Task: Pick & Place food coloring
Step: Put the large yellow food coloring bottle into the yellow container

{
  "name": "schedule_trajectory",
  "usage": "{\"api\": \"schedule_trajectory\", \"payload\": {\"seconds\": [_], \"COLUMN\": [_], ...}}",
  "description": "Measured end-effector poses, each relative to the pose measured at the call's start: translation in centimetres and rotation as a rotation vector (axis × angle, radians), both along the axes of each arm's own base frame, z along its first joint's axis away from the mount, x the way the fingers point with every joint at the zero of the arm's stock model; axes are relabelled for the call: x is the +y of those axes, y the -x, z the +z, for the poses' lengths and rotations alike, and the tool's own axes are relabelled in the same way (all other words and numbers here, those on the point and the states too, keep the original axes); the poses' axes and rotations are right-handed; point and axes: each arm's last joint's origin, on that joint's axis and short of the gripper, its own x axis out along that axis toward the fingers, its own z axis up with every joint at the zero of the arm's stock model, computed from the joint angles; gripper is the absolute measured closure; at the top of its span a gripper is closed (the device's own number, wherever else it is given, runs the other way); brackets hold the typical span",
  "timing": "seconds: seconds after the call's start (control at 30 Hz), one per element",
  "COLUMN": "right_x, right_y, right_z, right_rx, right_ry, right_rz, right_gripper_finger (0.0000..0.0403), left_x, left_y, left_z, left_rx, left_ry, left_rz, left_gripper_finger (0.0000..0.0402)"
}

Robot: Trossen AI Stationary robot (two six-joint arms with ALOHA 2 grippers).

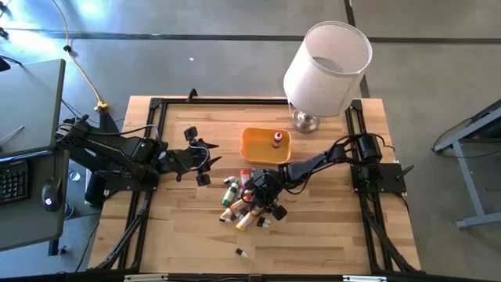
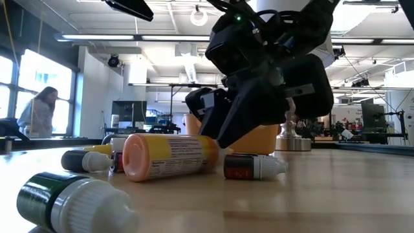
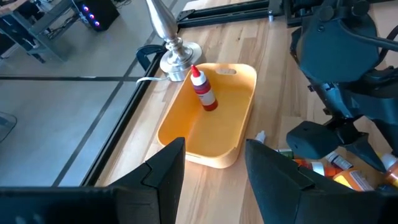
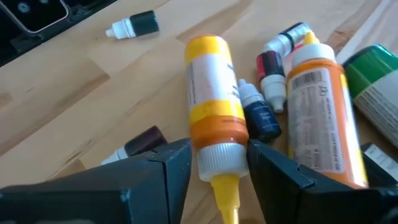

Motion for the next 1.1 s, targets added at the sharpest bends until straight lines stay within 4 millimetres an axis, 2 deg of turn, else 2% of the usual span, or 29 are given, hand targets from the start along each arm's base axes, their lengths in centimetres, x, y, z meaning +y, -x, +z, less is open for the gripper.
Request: {"api": "schedule_trajectory", "payload": {"seconds": [0.23, 0.67, 0.97, 1.1], "right_x": [0.77, 0.95, 0.99, 0.97], "right_y": [0.1, 0.16, 0.26, 0.23], "right_z": [-0.05, -0.2, -0.26, -0.21], "right_rx": [-0.004, 0.004, 0.019, 0.015], "right_ry": [0.012, 0.053, 0.04, 0.045], "right_rz": [0.01, -0.024, -0.011, -0.018], "right_gripper_finger": [0.0253, 0.0254, 0.0292, 0.0294], "left_x": [0.0, 0.0, 0.0, 0.0], "left_y": [0.0, 0.01, 0.0, 0.0], "left_z": [0.03, 0.03, 0.03, 0.03], "left_rx": [-0.001, -0.001, -0.001, -0.001], "left_ry": [0.0, 0.0, 0.0, 0.0], "left_rz": [0.0, 0.0, 0.0, 0.0], "left_gripper_finger": [0.0238, 0.0238, 0.0238, 0.0238]}}
